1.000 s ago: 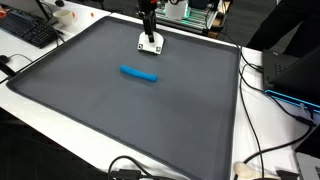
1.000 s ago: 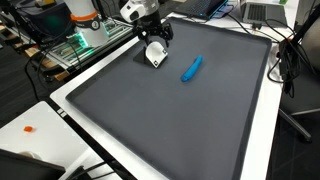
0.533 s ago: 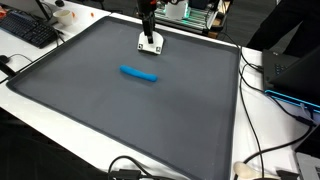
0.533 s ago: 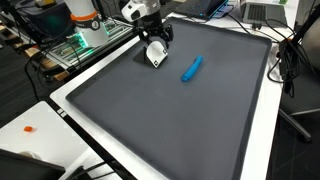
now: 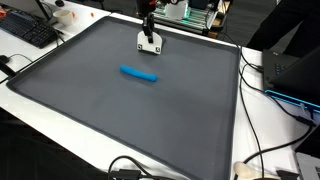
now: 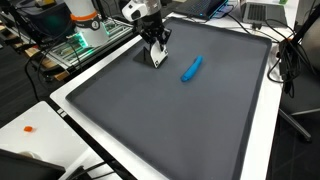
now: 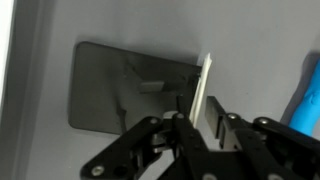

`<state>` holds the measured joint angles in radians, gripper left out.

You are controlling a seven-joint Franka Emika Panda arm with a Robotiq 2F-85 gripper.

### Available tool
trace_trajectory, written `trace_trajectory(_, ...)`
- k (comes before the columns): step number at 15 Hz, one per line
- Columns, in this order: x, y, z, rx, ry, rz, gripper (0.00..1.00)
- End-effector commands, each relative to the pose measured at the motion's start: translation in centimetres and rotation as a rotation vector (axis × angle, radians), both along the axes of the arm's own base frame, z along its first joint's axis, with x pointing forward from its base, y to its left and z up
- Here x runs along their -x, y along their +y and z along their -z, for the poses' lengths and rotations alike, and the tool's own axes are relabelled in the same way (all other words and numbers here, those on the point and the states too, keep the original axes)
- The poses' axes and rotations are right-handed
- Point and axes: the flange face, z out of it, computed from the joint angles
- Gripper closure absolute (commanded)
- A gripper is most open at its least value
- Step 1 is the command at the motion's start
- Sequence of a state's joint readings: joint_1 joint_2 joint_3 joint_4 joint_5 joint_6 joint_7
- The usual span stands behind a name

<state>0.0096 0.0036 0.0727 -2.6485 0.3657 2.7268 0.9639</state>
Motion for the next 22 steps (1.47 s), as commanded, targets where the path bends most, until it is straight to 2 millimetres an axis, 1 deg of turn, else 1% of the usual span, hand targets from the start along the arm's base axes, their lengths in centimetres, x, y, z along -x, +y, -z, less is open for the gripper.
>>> trace_trajectory(1, -0.3, -0.1, 0.3, 0.000, 0.003, 0.036, 1.00)
trace_trajectory(7, -0.6, -0.3, -0.4, -0.031, 0.000, 0.092, 0.99)
trace_trajectory(9, -0.6, -0.2, -1.4, -0.039, -0.006, 0.090, 0.99)
trace_trajectory(12, -1.4, 0.0, -3.7, -0.033, -0.032, 0.046, 0.99)
trace_trajectory(14, -2.4, 0.4, -5.6, -0.017, -0.045, -0.013, 0.99)
trace_trajectory(17, -4.3, 1.8, -8.3, 0.013, -0.021, -0.156, 0.99)
trace_trajectory(20, -6.4, 3.6, -10.1, 0.035, 0.042, -0.309, 0.99)
trace_trajectory(22, -8.0, 5.2, -10.8, 0.055, 0.070, -0.409, 0.99)
